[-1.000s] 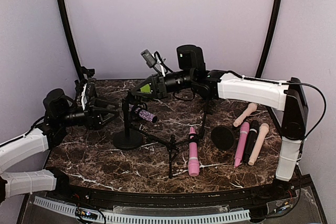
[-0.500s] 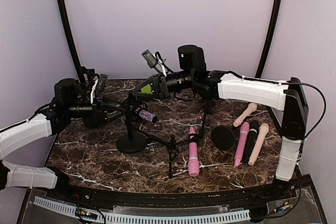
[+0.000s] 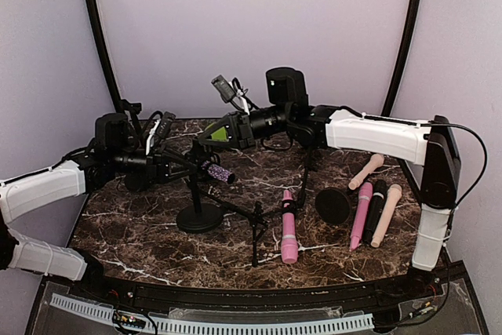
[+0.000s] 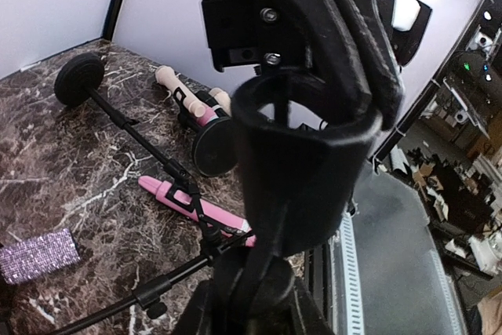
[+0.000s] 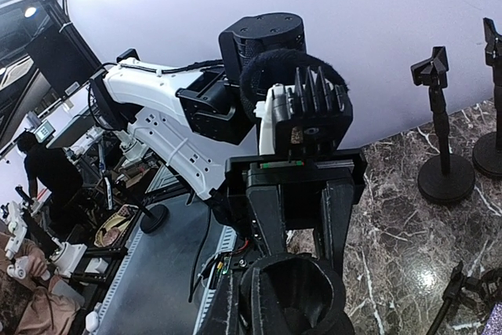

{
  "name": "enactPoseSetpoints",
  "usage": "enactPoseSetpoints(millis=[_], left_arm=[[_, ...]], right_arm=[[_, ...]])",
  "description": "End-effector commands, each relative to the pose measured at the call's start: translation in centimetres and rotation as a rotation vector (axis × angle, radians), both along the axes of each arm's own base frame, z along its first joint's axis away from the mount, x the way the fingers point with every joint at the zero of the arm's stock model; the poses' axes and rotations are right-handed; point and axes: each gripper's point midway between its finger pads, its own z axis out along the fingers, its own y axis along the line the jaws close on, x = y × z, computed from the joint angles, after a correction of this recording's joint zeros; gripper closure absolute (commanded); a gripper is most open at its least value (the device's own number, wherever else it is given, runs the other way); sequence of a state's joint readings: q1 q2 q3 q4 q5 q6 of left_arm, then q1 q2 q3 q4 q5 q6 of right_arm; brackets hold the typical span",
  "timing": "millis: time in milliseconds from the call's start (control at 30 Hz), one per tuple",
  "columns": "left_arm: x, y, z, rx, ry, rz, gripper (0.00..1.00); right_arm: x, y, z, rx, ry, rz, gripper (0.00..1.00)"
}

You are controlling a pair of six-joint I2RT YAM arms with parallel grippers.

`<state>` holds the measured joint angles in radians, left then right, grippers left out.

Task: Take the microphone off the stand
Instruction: Pass from the right arm to the left

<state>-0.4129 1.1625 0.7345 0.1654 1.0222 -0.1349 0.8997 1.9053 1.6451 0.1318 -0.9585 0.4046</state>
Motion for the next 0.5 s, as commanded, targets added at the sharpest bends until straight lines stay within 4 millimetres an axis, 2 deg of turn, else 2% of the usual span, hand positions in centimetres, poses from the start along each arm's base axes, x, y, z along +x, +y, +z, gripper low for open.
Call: enactPoseSetpoints(millis=[0,100,167,200,267,300,333,367,400,433,467], left_arm=[[-0.8,-0.4,1.3,-0.032,-0.032,-0.056,0.84],[-0.8,-0.4,1.3,-0.031,-0.042,-0.047,0.97],[-0.4,-0.1,1.2,-0.018,-0.054,-0.006,1.0],[-0.2,0.0,1.1,-0.011,-0.061,0.015,1.0],[0.4,0.7,1.3,0.008,-0.097,0.099,1.0],[1.4,1.2,0.6,0.036,-0.103,0.173,1.0],[1.5,1.7,1.2,0.032,-0.133,0.215,1.0],[2.6,2.6,0.1,0.06,-0.129,0.307,1.0],[2.8,3.3,0.5,0.056,-0.149,0.361,1.0],[3.9,4.5,-0.9,0.095,-0.142,0.462,1.0],[4.2,5.4,-1.0,0.107,-0.151,0.519,1.0]], right_arm=[[-0.6,-0.3,3.3,0.091,-0.08,0.013,1.0],[0.0,-0.3,3.1,0.086,-0.085,-0.02,1.0],[0.8,-0.6,3.2,0.086,-0.091,-0.057,1.0],[1.1,-0.9,3.3,0.089,-0.096,-0.077,0.93],[1.8,-1.8,3.8,0.103,-0.107,-0.123,0.74],[2.1,-2.3,4.0,0.112,-0.113,-0.144,0.63],[2.5,-2.8,4.3,0.12,-0.12,-0.169,0.55],[2.6,-3.5,4.9,0.132,-0.128,-0.191,0.49],[2.9,-4.0,4.8,0.134,-0.132,-0.215,0.44],[3.2,-4.5,5.1,0.14,-0.138,-0.236,0.4],[3.4,-5.1,5.3,0.145,-0.146,-0.256,0.37]])
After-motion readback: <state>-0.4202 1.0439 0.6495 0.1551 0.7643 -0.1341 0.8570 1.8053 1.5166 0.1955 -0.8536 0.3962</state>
